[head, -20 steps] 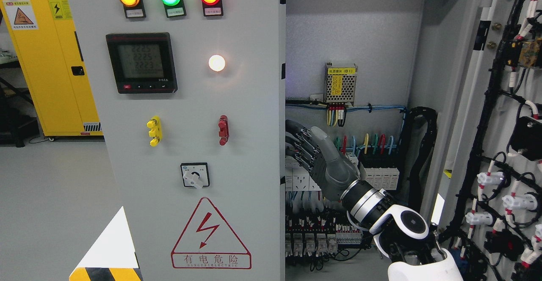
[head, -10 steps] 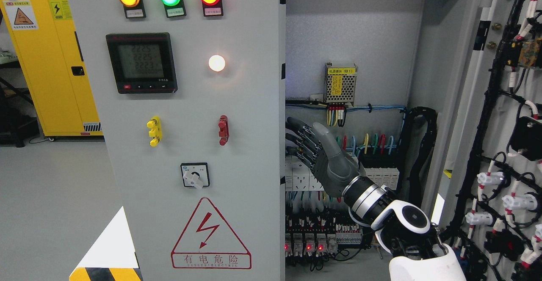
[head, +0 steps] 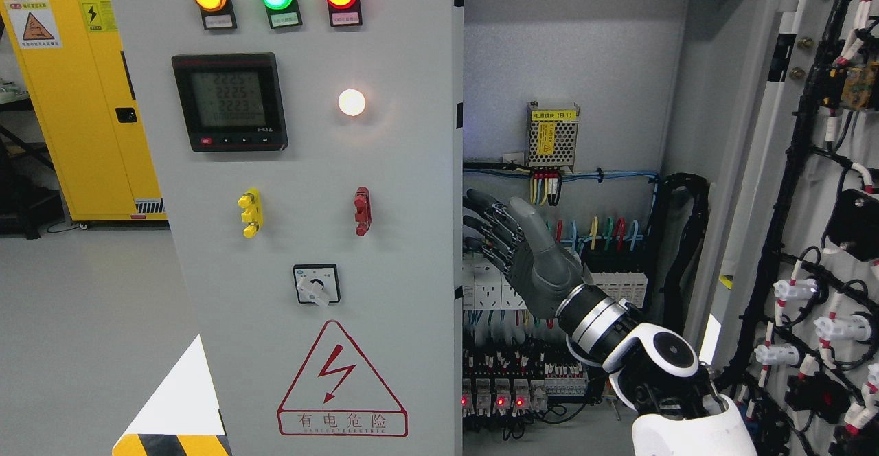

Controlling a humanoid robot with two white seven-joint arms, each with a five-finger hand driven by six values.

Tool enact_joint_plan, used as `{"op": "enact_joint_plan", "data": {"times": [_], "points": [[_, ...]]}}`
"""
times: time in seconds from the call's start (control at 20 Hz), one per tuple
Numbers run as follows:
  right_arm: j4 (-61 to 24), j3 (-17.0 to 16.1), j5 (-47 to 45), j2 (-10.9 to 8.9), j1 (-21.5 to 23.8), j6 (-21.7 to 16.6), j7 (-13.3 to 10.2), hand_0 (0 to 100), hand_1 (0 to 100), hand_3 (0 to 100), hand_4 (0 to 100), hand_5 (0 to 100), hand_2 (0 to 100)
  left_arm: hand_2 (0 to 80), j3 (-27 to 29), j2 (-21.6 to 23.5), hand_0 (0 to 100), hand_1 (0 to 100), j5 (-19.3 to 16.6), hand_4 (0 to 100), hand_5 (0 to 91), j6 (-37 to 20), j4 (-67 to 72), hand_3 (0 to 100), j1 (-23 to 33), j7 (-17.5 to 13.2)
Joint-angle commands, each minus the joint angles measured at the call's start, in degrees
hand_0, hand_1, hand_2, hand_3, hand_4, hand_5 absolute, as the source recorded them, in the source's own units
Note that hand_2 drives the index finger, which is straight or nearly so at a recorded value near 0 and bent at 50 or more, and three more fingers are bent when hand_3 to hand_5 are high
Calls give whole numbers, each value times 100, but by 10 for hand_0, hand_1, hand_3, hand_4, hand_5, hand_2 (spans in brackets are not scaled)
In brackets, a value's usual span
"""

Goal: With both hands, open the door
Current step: 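Hook the right hand's fingers behind the indicator-light door's inner edge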

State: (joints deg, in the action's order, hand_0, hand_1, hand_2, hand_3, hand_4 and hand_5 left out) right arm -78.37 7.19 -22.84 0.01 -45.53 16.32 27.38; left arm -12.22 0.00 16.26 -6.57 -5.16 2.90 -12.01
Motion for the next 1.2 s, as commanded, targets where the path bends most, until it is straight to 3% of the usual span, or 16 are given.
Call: {"op": "enact_joint_plan", "data": {"times": [0.0, 0.75, 0.9, 1.15], "points": [[5, 19, -1, 70, -8, 11, 127, 214, 107, 0, 0, 0, 0, 0, 9, 44, 333, 175, 0, 0, 0, -2, 7, 0, 0, -3], [-3, 10, -10, 149, -123, 204, 268, 214, 108, 0, 0, 0, 0, 0, 9, 17, 332, 178, 0, 0, 0, -2, 7, 0, 0, -3], [-3, 19, -10, 149, -114, 213, 478, 214, 108, 0, 0, 0, 0, 0, 0, 17, 332, 179, 0, 0, 0, -2, 7, 0, 0, -3], [5, 19, -10, 158, -123, 222, 505, 215, 108, 0, 0, 0, 0, 0, 0, 17, 332, 179, 0, 0, 0, -2, 7, 0, 0, -3]]}}
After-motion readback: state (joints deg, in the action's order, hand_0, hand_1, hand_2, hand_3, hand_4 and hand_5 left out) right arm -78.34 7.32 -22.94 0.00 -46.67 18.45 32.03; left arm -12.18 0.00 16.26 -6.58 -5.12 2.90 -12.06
